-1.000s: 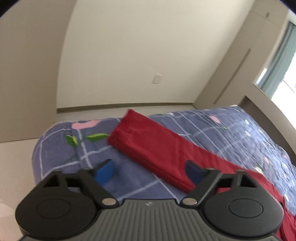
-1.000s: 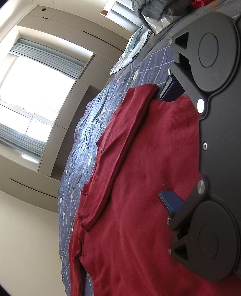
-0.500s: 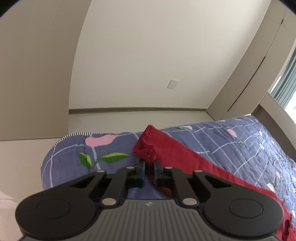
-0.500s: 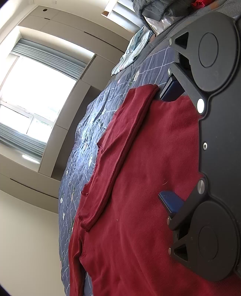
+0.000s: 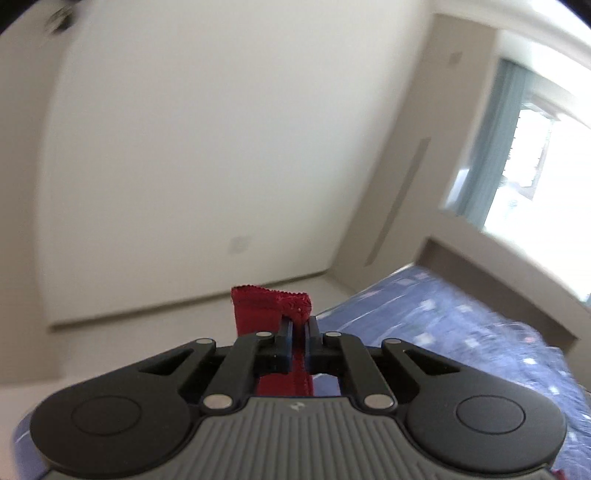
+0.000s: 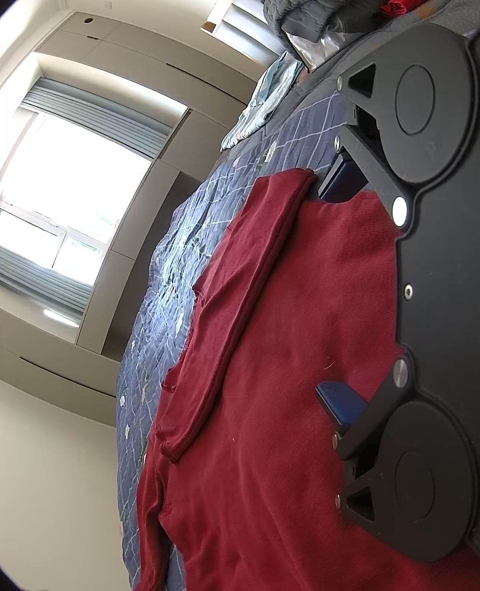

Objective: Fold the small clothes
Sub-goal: 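Lay the held sleeve across the sweater body and open the left gripper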

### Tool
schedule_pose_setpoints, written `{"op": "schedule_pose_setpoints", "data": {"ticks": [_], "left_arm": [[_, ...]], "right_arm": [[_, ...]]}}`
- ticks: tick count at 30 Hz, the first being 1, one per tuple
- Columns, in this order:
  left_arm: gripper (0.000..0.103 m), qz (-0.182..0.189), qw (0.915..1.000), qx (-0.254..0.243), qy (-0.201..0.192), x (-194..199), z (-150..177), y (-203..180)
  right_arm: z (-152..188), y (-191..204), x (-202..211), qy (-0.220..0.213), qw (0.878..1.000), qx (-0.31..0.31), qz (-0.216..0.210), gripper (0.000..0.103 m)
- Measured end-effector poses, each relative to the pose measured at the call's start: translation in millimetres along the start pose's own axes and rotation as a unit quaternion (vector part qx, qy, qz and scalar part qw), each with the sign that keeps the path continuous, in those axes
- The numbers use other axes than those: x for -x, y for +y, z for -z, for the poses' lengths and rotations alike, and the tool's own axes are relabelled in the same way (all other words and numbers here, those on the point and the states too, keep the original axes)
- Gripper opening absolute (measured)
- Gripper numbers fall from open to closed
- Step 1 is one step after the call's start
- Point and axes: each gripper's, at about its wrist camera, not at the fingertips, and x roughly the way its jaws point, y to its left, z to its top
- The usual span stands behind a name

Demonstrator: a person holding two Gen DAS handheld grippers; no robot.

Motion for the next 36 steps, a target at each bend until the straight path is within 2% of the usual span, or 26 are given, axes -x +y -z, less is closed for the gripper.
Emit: {"op": "schedule_pose_setpoints", "data": {"ticks": [3,6,9,11,16,19,23,26,28,30,36], "left_arm": [[0.005,0.051,0.9982,-0.028,-0.013,-1,-12,-52],[0.005,0.107,0.9908,-0.080,-0.019,1,-14,-113],[0.005,0.171,0.9754,-0.138,-0.017,7,-2,-175],[0.005,0.213,0.9613,-0.174,-0.011,13,12,-212],[0.005,0.284,0.9267,-0.245,0.026,18,66,-283],[0.005,0.315,0.9063,-0.277,0.053,20,102,-312],[0.005,0.357,0.8710,-0.326,0.086,30,153,-343],[0.005,0.367,0.8473,-0.370,0.105,39,194,-359],[0.005,0.367,0.8358,-0.391,0.117,39,211,-366],[0.005,0.374,0.8278,-0.399,0.125,41,221,-367],[0.006,0.388,0.8096,-0.411,0.157,46,241,-371]], "right_arm": [[0,-1,0,0.001,1.000,-0.003,-0.002,0.103],[0,-3,-2,0.004,1.000,-0.007,-0.006,0.103],[0,-5,-2,0.006,1.000,-0.014,-0.010,0.103],[0,-6,-3,0.008,1.000,-0.019,-0.013,0.103],[0,-9,-3,0.011,0.999,-0.029,-0.019,0.103],[0,-11,-4,0.013,0.999,-0.036,-0.025,0.103],[1,-16,-6,0.018,0.998,-0.052,-0.036,0.103],[2,-20,-7,0.022,0.997,-0.065,-0.045,0.103],[3,-23,-9,0.025,0.996,-0.074,-0.051,0.103],[3,-25,-10,0.027,0.995,-0.081,-0.057,0.103],[3,-29,-13,0.031,0.993,-0.093,-0.065,0.103]]}}
